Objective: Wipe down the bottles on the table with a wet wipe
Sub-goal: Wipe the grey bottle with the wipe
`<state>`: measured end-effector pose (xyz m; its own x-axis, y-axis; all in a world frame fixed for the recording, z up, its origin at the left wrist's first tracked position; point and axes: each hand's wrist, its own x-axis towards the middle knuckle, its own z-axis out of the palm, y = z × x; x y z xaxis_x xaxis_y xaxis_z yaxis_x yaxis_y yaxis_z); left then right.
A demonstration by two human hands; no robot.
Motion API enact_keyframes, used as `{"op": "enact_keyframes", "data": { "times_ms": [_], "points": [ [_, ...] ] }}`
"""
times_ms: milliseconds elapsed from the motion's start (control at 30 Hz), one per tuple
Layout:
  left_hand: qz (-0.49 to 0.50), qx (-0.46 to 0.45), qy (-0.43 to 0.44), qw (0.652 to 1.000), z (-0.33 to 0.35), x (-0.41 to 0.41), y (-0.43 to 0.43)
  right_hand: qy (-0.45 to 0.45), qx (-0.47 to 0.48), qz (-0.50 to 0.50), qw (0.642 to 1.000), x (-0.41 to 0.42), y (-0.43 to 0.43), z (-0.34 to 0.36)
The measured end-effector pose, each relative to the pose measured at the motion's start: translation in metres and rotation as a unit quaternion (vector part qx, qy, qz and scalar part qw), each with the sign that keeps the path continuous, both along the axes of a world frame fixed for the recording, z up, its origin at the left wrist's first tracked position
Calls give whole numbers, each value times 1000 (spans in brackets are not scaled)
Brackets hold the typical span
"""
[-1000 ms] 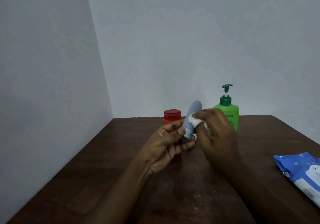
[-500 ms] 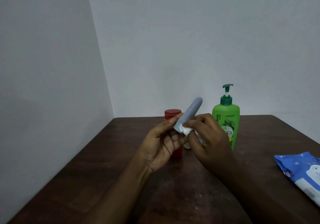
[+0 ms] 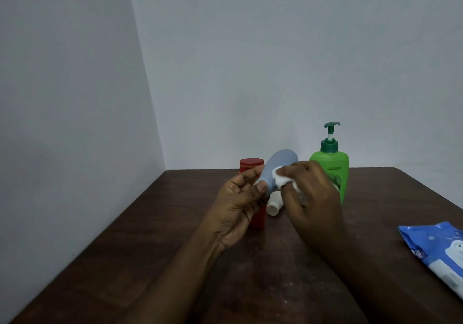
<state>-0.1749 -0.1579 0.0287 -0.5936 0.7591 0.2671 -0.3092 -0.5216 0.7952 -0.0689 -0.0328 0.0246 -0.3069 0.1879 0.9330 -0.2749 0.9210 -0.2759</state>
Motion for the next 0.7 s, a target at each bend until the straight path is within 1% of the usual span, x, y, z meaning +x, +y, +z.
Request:
{"op": "enact_keyframes", "data": {
  "times_ms": [133, 233, 300, 400, 500, 567, 633, 700],
  "points": [
    [18, 23, -14, 999, 1, -5, 0, -48, 26, 59, 997, -2, -12, -7],
    [18, 27, -14, 999, 1, -4, 0, -27, 24, 36, 999, -1, -13, -5],
    [27, 9, 0, 1000, 1, -2, -1, 5, -5, 9, 1000, 1, -9, -2],
    [50, -32, 55, 997, -1, 3, -1, 51, -73, -29, 996, 3, 4, 4],
    [61, -57, 97, 992, -2, 7, -1, 74, -118, -67, 988, 3, 18, 6],
    [68, -63, 106, 990, -1, 8, -1, 78, -131, -73, 986, 2, 21, 5],
    [71, -53, 107, 990, -1, 7, -1, 69, -111, -61, 990, 1, 17, 3],
    [80, -41, 106, 990, 0, 7, -1, 36, -63, -31, 997, -1, 6, 1]
  ]
}}
